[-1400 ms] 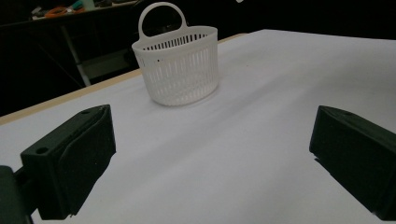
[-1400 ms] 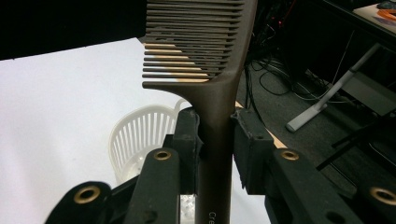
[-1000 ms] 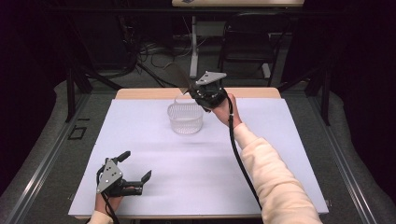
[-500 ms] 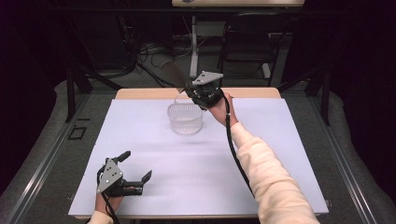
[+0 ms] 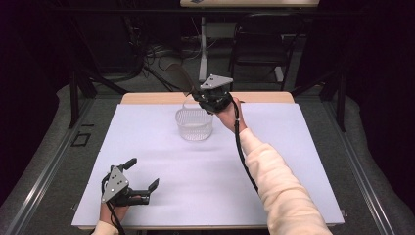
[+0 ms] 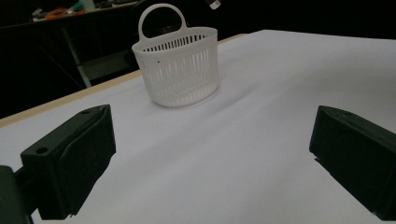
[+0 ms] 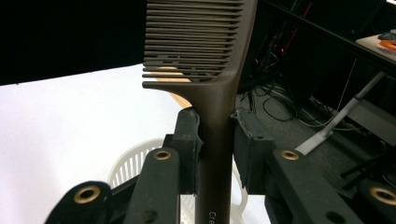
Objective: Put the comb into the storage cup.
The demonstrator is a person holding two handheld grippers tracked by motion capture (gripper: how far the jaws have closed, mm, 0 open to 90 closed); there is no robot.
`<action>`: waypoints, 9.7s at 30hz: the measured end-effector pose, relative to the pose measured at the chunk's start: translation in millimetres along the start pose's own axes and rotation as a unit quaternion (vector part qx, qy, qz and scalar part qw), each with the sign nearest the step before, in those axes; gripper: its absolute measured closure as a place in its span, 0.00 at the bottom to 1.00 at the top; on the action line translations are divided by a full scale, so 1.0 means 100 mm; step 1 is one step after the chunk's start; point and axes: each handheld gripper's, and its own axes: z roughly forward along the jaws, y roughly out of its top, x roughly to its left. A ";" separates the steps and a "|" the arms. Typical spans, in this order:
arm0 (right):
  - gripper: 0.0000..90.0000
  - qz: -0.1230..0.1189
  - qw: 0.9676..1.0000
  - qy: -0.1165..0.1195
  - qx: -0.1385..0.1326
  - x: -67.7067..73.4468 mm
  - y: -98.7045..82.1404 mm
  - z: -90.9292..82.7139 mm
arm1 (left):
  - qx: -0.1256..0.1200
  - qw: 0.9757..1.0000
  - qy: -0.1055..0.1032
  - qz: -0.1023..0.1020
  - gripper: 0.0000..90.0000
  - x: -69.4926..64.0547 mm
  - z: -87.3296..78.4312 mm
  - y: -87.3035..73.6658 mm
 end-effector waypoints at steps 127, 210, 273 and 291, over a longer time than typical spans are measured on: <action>0.51 -0.054 0.984 0.053 0.160 0.16 -0.46 0.53 | -0.010 1.000 -0.003 -0.005 0.00 0.00 -0.05 0.00; 0.00 0.058 0.980 0.057 0.180 0.06 -0.96 -1.34 | 0.002 1.000 0.001 0.002 0.00 -0.01 -0.02 0.00; 0.00 0.089 0.990 -0.025 0.102 0.49 -1.84 -2.19 | 0.008 1.000 0.002 0.001 0.00 -0.02 -0.01 -0.02; 0.00 0.073 0.993 -0.059 0.071 0.65 -1.99 -2.40 | 0.015 1.000 0.005 -0.003 0.00 -0.02 -0.01 -0.03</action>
